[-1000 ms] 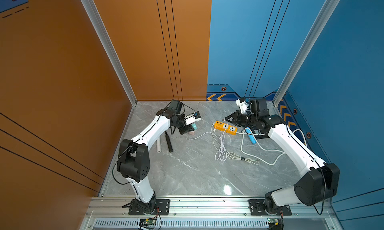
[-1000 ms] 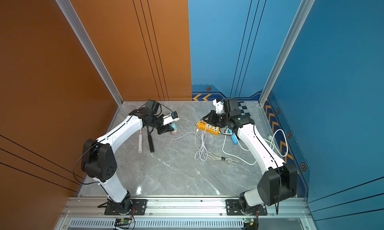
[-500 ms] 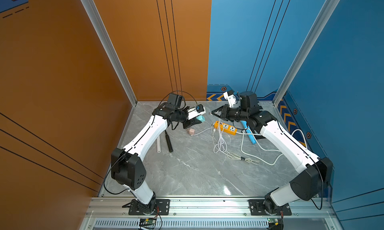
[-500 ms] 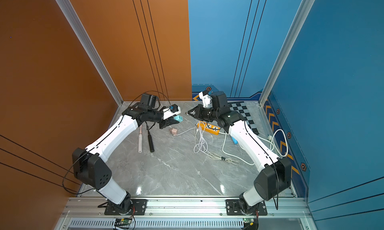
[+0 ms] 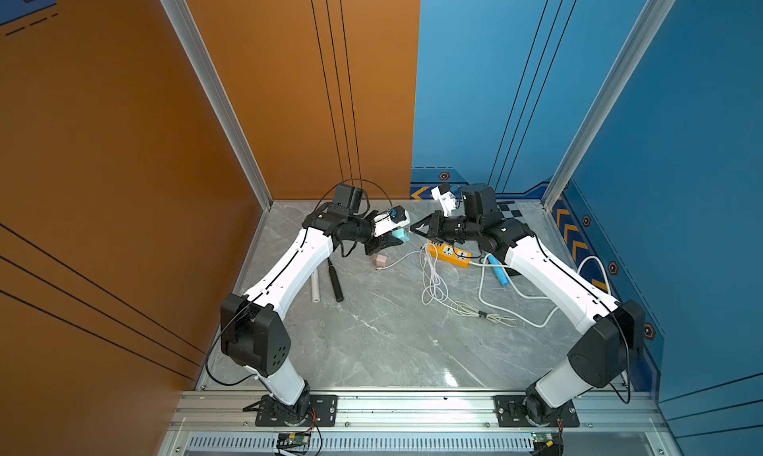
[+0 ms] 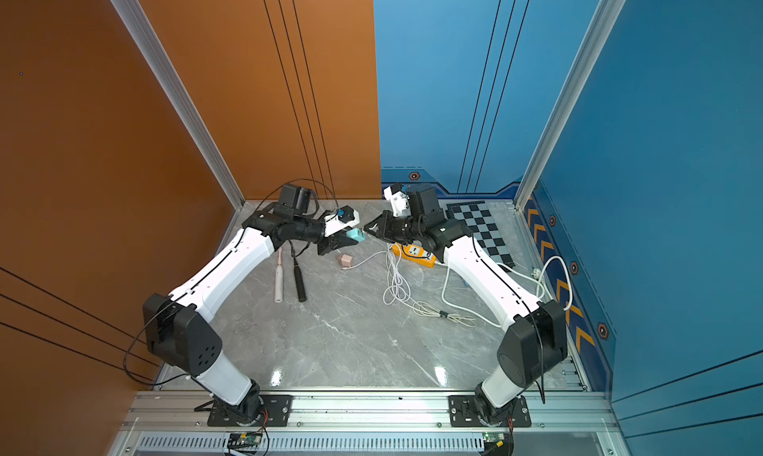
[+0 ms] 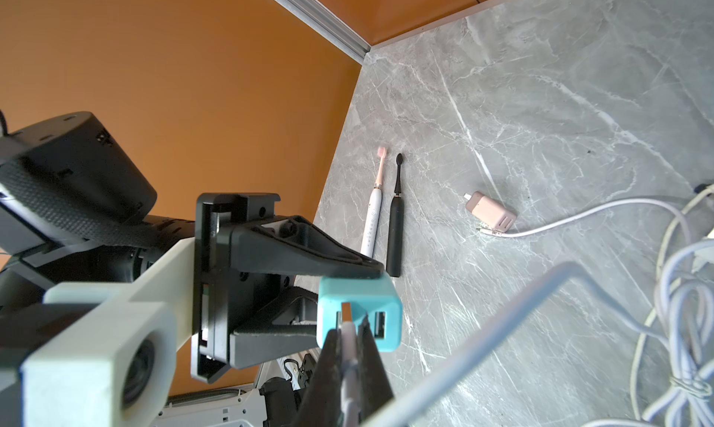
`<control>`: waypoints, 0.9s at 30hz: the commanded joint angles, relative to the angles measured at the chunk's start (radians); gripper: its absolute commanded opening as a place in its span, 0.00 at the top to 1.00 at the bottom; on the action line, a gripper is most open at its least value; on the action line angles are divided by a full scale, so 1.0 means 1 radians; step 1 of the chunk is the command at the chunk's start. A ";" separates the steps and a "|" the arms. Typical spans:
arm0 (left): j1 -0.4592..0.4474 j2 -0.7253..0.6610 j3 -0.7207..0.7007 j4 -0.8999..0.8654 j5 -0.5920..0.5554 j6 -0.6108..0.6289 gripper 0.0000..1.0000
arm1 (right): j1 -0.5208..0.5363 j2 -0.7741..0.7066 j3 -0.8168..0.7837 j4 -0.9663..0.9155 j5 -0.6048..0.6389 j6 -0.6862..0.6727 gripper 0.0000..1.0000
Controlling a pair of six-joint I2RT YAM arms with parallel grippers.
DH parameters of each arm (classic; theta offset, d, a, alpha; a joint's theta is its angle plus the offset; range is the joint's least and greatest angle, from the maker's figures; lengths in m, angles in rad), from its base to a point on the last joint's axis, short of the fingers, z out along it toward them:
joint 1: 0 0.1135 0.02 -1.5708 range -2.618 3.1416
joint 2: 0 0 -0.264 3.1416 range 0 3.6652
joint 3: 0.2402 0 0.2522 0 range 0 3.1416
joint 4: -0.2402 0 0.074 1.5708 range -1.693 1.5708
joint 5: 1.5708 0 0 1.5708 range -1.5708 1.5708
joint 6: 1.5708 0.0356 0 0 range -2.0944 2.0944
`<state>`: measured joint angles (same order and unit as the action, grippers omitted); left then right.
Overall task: Charge the electric toothbrush
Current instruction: Insert the charging cable into the plug.
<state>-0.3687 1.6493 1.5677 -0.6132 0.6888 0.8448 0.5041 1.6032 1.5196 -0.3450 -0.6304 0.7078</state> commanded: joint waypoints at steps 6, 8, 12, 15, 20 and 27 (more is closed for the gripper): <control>-0.010 -0.015 0.038 0.001 0.055 -0.015 0.94 | 0.014 0.004 0.008 -0.003 -0.085 -0.027 1.00; -0.010 -0.017 0.040 0.000 0.064 -0.015 0.94 | 0.013 0.007 0.010 -0.020 -0.110 -0.041 1.00; -0.016 -0.027 0.041 0.001 0.067 -0.011 0.94 | 0.007 0.018 0.044 -0.098 -0.151 -0.095 1.00; -0.029 -0.038 0.038 0.001 0.069 -0.001 0.94 | -0.002 0.025 0.066 -0.155 -0.154 -0.124 1.00; -0.056 -0.041 0.040 0.002 0.052 0.018 0.93 | -0.015 0.042 0.103 -0.238 -0.175 -0.160 1.00; -0.112 -0.028 0.070 0.002 0.037 0.033 0.94 | -0.012 0.064 0.121 -0.284 -0.175 -0.179 1.00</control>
<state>-0.4263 1.6379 1.5761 -0.6449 0.6670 0.8604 0.4702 1.6348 1.6184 -0.5804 -0.7582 0.5720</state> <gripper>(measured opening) 0.302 0.096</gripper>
